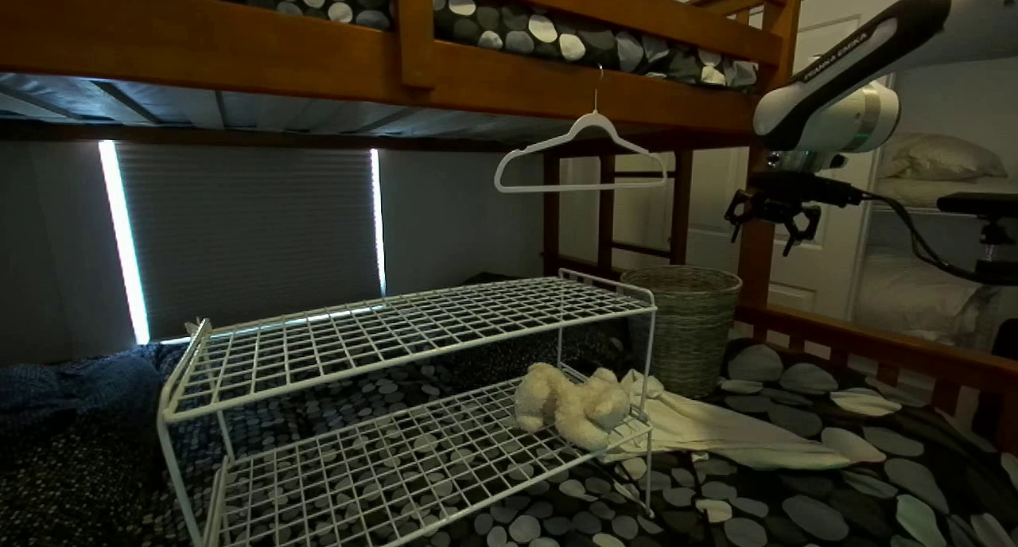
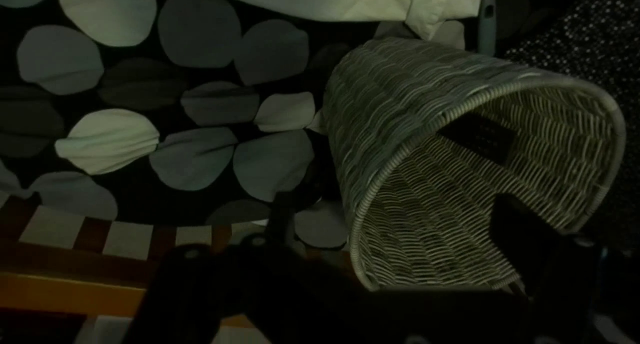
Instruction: Pick up the basket and place it the right way up on the bed
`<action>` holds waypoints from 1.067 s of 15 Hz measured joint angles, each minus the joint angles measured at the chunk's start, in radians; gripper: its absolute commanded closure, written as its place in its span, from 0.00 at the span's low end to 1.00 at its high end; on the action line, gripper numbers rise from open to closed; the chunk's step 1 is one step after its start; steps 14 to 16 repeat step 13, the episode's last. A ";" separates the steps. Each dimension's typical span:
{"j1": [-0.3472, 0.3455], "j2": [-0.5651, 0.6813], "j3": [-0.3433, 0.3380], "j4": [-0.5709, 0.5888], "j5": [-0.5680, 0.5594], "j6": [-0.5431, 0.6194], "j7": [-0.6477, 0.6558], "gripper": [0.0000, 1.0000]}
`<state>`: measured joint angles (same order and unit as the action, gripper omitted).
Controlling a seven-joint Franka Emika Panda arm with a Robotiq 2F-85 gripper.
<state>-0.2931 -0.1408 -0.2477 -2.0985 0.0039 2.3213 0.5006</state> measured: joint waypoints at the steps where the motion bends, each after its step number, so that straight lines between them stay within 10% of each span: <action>1: 0.000 -0.026 0.017 -0.022 -0.050 0.000 0.016 0.00; 16: -0.001 -0.198 0.137 -0.182 -0.205 -0.088 0.031 0.00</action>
